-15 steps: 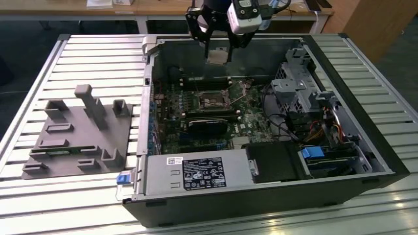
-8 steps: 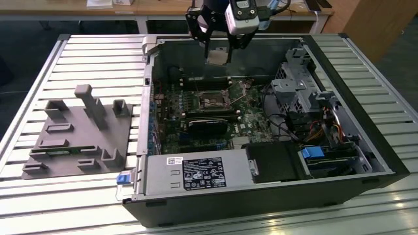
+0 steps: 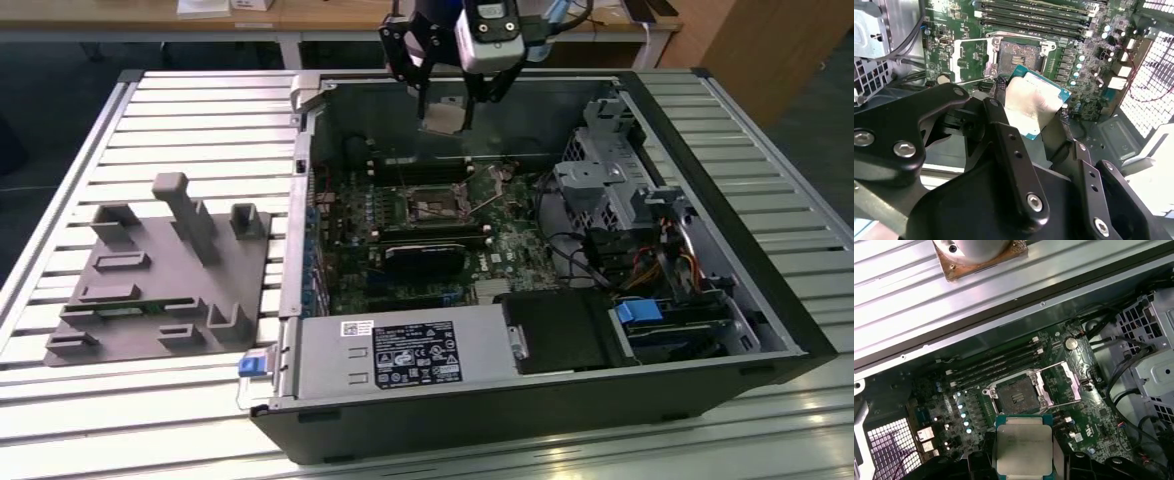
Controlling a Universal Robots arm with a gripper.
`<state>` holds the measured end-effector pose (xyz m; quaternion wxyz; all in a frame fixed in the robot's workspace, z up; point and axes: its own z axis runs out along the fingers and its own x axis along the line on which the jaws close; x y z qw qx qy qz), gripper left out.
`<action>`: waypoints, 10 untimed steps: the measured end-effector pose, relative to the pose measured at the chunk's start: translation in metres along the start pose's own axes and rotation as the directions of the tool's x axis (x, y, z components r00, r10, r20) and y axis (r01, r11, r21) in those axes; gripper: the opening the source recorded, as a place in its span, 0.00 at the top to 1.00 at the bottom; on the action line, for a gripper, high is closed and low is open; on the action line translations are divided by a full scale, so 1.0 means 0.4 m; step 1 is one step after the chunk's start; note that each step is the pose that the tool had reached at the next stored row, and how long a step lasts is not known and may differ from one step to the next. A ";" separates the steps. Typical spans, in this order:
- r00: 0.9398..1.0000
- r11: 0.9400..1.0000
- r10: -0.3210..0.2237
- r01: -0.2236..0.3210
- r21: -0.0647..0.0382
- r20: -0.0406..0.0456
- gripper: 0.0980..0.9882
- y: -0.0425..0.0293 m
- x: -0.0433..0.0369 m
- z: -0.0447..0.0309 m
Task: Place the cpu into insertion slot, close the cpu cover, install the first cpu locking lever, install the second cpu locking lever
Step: 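Place the cpu into insertion slot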
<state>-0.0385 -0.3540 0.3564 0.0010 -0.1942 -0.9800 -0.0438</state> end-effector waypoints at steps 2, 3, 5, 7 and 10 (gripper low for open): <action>1.000 1.000 0.012 -0.012 0.000 0.001 0.51 0.000 0.000 0.001; 1.000 1.000 0.019 -0.019 0.000 0.002 0.51 0.000 0.000 0.001; 0.999 0.999 0.032 -0.032 -0.001 0.003 0.51 0.000 0.000 0.001; 0.999 0.999 0.048 -0.048 -0.001 0.004 0.51 -0.001 0.001 0.002; 0.996 0.997 0.083 -0.083 -0.002 0.007 0.51 -0.001 0.001 0.004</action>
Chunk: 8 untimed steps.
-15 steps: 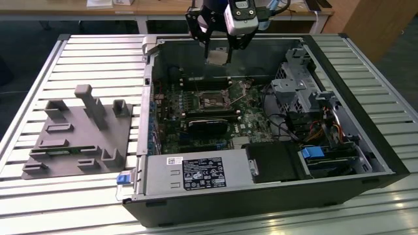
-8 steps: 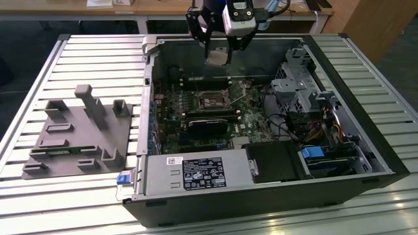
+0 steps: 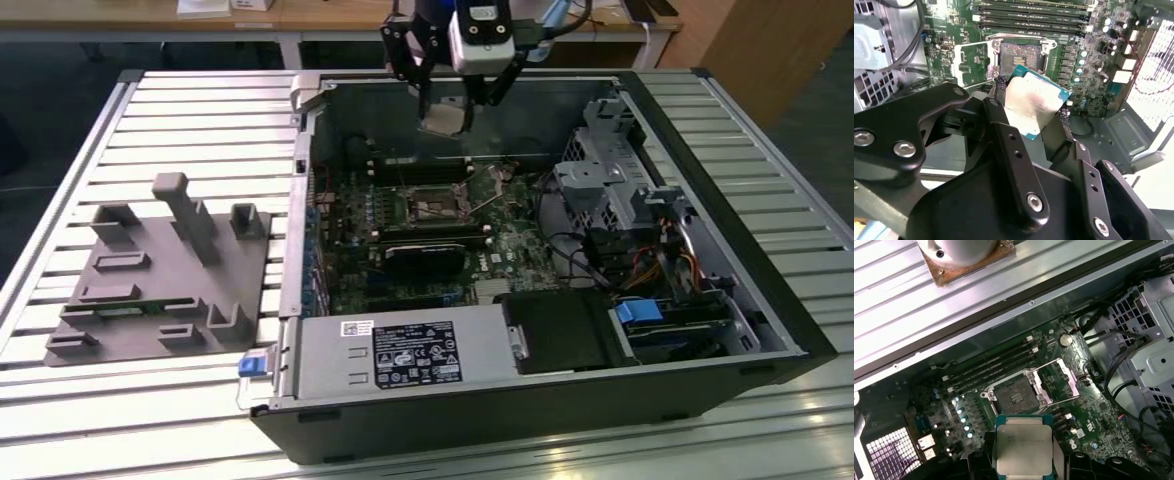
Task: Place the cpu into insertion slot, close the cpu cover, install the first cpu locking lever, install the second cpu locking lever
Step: 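Place the cpu into insertion slot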
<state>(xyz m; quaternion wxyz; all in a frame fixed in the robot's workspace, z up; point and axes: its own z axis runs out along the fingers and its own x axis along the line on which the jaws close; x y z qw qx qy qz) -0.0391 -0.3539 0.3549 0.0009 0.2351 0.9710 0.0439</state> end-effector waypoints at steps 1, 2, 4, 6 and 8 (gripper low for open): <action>1.000 1.000 0.013 -0.013 0.000 0.001 0.51 0.000 0.000 0.001; 1.000 1.000 0.026 -0.026 -0.001 0.002 0.51 0.000 0.000 0.001; 0.999 0.999 0.049 -0.049 -0.001 0.004 0.51 0.000 0.000 0.002; 0.997 0.997 0.071 -0.071 -0.001 0.006 0.51 0.000 0.000 0.003; 0.996 0.996 0.090 -0.090 -0.002 0.008 0.51 0.000 0.000 0.003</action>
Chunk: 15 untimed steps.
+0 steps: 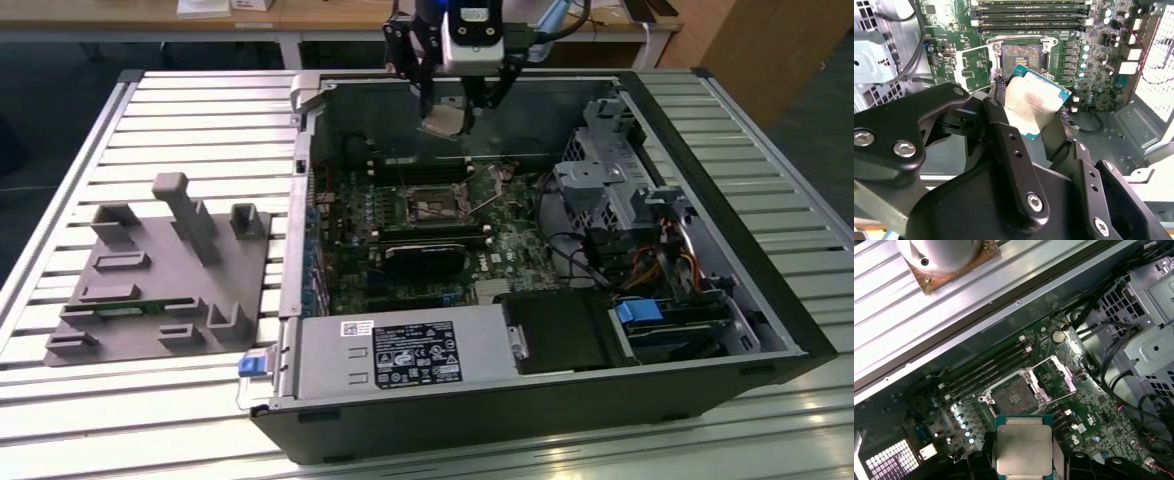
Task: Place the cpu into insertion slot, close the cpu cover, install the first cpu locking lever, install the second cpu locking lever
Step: 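Place the cpu into insertion slot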
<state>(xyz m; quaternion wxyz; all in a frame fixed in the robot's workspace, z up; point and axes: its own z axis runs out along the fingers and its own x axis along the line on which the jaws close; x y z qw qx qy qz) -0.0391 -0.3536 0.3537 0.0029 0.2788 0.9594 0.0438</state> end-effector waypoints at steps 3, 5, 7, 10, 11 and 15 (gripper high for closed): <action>1.000 1.000 0.028 -0.028 -0.001 0.002 0.51 0.000 0.000 0.001; 0.999 0.999 0.049 -0.049 -0.001 0.004 0.51 0.000 0.000 0.002; 0.998 0.998 0.069 -0.069 -0.002 0.006 0.51 0.000 0.000 0.002; 0.995 0.995 0.096 -0.096 -0.002 0.008 0.51 0.000 0.000 0.003; 0.994 0.994 0.105 -0.105 -0.002 0.009 0.51 0.000 0.000 0.004; 0.990 0.990 0.140 -0.139 -0.003 0.012 0.51 0.000 0.000 0.005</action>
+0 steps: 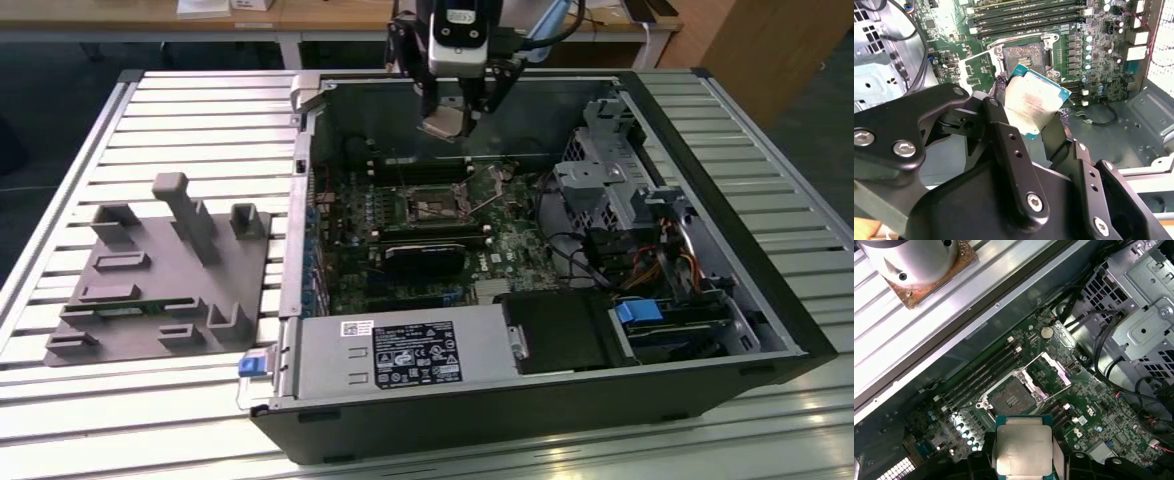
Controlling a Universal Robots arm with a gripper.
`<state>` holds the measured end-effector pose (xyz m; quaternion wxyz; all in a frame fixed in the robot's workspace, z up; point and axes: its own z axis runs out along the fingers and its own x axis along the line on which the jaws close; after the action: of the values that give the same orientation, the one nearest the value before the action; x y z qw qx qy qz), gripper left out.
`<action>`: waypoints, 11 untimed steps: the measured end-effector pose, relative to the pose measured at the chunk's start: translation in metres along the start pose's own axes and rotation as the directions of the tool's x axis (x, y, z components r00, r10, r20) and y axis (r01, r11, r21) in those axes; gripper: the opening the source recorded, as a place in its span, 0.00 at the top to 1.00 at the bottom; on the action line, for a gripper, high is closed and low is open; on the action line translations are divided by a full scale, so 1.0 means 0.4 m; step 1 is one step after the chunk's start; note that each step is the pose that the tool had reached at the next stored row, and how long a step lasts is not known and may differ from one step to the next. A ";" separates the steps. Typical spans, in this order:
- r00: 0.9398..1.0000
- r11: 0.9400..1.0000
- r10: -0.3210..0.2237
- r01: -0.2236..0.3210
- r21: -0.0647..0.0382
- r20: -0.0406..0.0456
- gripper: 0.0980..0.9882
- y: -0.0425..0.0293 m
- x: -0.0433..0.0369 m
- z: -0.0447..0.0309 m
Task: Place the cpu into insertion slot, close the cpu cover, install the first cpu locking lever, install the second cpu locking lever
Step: 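Place the cpu into insertion slot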
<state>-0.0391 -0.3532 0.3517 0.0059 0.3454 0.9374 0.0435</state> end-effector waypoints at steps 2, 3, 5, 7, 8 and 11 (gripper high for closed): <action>1.000 1.000 0.017 -0.017 0.000 0.001 0.51 0.000 0.000 0.001; 1.000 1.000 0.026 -0.026 -0.001 0.002 0.51 0.000 0.000 0.001; 0.999 0.999 0.043 -0.043 -0.001 0.004 0.51 0.000 0.000 0.002; 0.998 0.998 0.061 -0.061 -0.001 0.005 0.51 0.000 0.000 0.003; 0.998 0.998 0.070 -0.070 -0.002 0.006 0.51 0.000 0.001 0.004; 0.995 0.995 0.098 -0.098 -0.002 0.008 0.51 0.001 0.001 0.005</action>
<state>-0.0391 -0.3527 0.3497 0.0081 0.3911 0.9193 0.0431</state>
